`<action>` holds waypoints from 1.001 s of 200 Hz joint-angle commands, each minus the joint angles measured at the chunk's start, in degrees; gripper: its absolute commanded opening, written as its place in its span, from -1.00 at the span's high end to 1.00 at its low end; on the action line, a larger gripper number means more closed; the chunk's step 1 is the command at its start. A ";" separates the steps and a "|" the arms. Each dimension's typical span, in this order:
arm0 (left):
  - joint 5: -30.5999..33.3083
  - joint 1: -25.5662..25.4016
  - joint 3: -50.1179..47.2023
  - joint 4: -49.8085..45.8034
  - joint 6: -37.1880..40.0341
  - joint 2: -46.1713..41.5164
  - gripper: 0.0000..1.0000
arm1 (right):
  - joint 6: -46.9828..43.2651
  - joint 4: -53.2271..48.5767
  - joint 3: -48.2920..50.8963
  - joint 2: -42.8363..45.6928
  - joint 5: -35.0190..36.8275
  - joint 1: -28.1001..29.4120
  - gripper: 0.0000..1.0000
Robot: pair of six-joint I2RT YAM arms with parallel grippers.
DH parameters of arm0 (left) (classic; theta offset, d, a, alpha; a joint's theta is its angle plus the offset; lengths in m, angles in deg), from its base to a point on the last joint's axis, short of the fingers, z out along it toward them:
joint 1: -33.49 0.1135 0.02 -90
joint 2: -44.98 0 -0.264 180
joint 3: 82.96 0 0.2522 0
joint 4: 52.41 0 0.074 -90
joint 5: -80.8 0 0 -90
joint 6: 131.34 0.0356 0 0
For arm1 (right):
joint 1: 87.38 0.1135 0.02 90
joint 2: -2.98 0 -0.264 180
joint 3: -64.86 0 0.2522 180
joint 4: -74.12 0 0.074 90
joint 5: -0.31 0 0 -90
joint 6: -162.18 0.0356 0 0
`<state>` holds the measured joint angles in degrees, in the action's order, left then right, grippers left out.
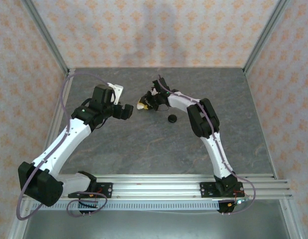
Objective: Insert wireless bluetooth earbuds into charging case
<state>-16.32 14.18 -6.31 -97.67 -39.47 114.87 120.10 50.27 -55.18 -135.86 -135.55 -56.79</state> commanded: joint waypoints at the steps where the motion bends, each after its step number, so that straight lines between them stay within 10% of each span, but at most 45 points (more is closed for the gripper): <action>1: 4.33 0.59 -1.98 2.30 0.83 -1.66 -1.00 | -2.42 -4.21 -2.01 -1.02 1.90 0.18 0.52; 119: 2.18 0.60 -2.86 1.15 -1.54 -5.48 -1.00 | -17.19 -30.02 -9.09 9.29 16.12 0.12 0.05; 200: -14.29 0.00 -3.65 4.22 -4.63 -3.88 -0.99 | -27.17 -35.68 12.65 26.99 29.96 -3.33 -0.07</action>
<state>-24.88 14.42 -9.69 -95.07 -42.84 110.61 96.76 20.67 -48.32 -110.99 -112.32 -57.49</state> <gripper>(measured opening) 0.998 0.527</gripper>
